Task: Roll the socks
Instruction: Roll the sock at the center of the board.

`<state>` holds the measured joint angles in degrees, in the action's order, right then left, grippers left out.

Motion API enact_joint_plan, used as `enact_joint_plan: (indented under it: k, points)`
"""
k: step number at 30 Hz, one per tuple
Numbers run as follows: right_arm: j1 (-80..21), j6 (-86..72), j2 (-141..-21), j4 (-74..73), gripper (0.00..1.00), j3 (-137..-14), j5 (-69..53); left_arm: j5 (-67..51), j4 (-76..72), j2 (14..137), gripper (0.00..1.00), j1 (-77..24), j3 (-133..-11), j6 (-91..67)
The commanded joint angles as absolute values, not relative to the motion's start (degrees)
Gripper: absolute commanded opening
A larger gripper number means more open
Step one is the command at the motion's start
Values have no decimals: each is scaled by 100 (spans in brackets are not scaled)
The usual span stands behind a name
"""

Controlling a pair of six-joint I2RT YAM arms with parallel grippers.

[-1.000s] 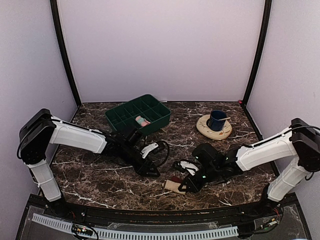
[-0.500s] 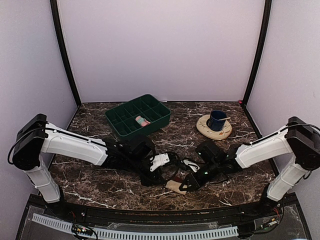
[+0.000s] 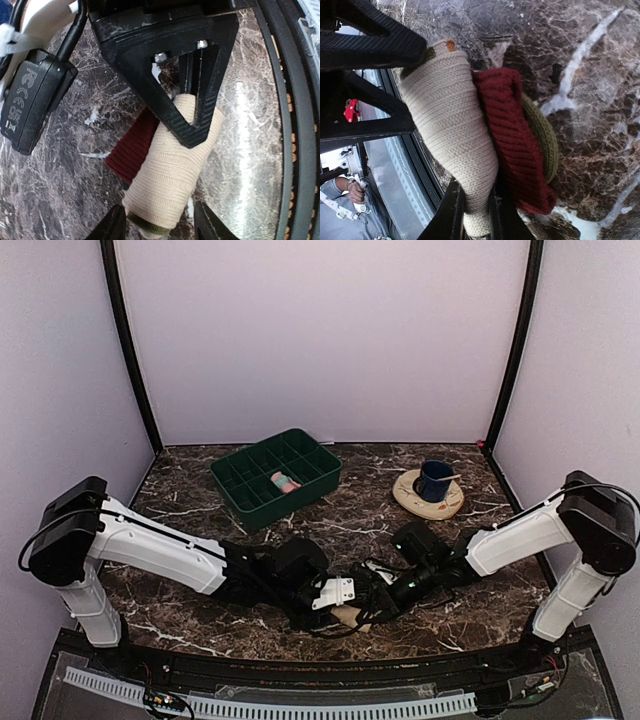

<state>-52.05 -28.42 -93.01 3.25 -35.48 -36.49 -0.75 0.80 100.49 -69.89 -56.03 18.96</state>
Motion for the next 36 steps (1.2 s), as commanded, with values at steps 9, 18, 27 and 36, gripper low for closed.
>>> enact_joint_plan:
  k: [9,18,27,36]
  points:
    - [-5107,-2908,-9537,212,0,-3373,-4044,394,-271,10353,49,-7161,-5662,2713]
    - [-5087,-2836,-9618,130,0,-3395,-4176,63,-251,10395,41,-7172,-5783,3000]
    - [-5028,-2721,-9689,-6,0,-3517,-4183,-610,414,10604,10,-7170,-6127,3020]
    - [-4963,-2584,-9614,-217,24,-3581,-3963,-1028,1263,10952,4,-7142,-6567,2817]
